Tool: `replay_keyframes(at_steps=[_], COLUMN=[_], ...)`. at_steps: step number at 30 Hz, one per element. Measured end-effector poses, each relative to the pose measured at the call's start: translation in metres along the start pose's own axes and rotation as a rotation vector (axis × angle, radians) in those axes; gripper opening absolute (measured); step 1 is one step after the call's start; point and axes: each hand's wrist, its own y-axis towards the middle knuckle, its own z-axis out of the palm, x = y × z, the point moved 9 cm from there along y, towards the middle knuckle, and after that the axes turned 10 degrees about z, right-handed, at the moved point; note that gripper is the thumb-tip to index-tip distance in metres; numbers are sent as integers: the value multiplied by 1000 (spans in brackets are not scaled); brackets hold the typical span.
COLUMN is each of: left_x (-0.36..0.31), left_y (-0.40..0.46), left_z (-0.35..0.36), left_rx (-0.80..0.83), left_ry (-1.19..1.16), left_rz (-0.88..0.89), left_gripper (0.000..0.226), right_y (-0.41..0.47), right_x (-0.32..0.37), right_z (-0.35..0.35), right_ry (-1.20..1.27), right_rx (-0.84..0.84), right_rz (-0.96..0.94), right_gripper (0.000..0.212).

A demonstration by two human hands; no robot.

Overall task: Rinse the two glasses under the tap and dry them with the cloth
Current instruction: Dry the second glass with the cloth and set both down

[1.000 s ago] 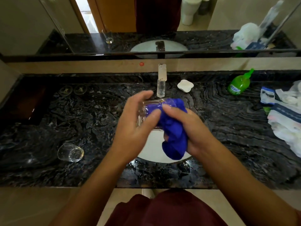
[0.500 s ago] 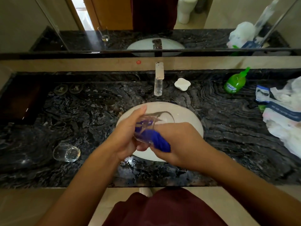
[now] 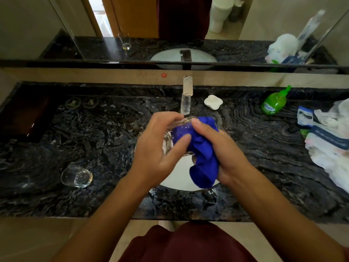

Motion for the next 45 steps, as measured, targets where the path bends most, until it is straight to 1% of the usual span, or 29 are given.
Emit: replay_keyframes(at_steps=[1, 3, 5, 7, 8, 10, 12, 13, 15, 17, 19, 21, 23, 24, 25, 27, 29, 31, 34, 35, 36, 37, 38, 39, 40, 41, 43, 44, 45], left_x=[1, 6, 16, 27, 30, 34, 33, 33, 30, 22, 10, -6, -18, -21, -21, -15, -7, 5, 26, 30, 31, 32, 31, 30, 27, 23, 8, 0, -5], left_y=[0, -1, -4, -11, -14, -20, -27, -29, -29, -25, -14, -4, 3, 5, 6, 5, 3, 4, 0, -4, -9, -12, -12, -9, -5, 1, 13, 15, 15], left_z=[-4, -10, -10, -5, -2, 10, 21, 23, 24, 21, 12, 9, 5, 2, 1, -3, -3, 1, 14, 21, 27, 30, 32, 32, 31, 27, 19, 17, 18], left_rx=[-43, -137, -224, -283, -290, -248, -194, -182, -154, -108, -56, 17, 53, 52, 36, -32, -111, -150, -111, -81, -54, -35, -19, 1, 19, 19, 10, 31, 57], left_ry=[19, -24, -233, -480, -584, -778, -899, -916, -898, -750, -509, -345, -144, -61, -13, -36, -156, -314, -541, -626, -690, -731, -746, -719, -659, -587, -465, -392, -317], left_rz=[6, -78, -258, -444, -527, -708, -858, -892, -887, -808, -599, -350, -146, -80, -52, -101, -220, -379, -670, -784, -876, -925, -934, -907, -837, -721, -423, -291, -193], left_gripper=[35, 27, 23, 30, 31, 23, 20, 23, 27, 28, 37, 47, 45, 41, 36, 27, 23, 28, 32, 33, 32, 32, 31, 32, 31, 28, 22, 22, 24], right_y=[-1, -5, -14, -28, -34, -46, -49, -48, -46, -43, -37, -30, -23, -22, -22, -24, -31, -41, -50, -53, -54, -54, -54, -53, -50, -46, -36, -31, -26], right_x=[-1, 2, 14, 23, 24, 23, 18, 17, 24, 35, 41, 32, 18, 13, 11, 10, 14, 20, 17, 16, 16, 17, 19, 23, 28, 32, 29, 22, 15], right_z=[5, 11, 15, 25, 31, 42, 47, 46, 38, 25, 9, 2, 4, 7, 9, 11, 9, 10, 21, 26, 28, 29, 27, 22, 15, 6, -9, -12, -13], right_ry=[13, -115, -461, -899, -1097, -1461, -1700, -1721, -1598, -1275, -820, -463, -157, -35, 16, -86, -359, -712, -1272, -1412, -1501, -1534, -1515, -1419, -1241, -1003, -491, -289, -149], right_rx=[22, 57, 47, 78, 121, 172, 193, 200, 194, 143, 83, 68, 99, 120, 130, 131, 72, -4, -60, -64, -62, -59, -60, -58, -56, -52, -38, -19, 7], right_rz=[8, -63, -231, -421, -498, -649, -718, -713, -675, -554, -401, -277, -135, -74, -49, -112, -301, -523, -747, -800, -830, -843, -835, -787, -697, -586, -376, -270, -183], right_gripper=[18, 16, 6, 13, 15, 18, 17, 16, 14, 11, 13, 13, 19, 22, 23, 24, 15, 12, 18, 20, 20, 19, 17, 15, 11, 8, 12, 13, 14])
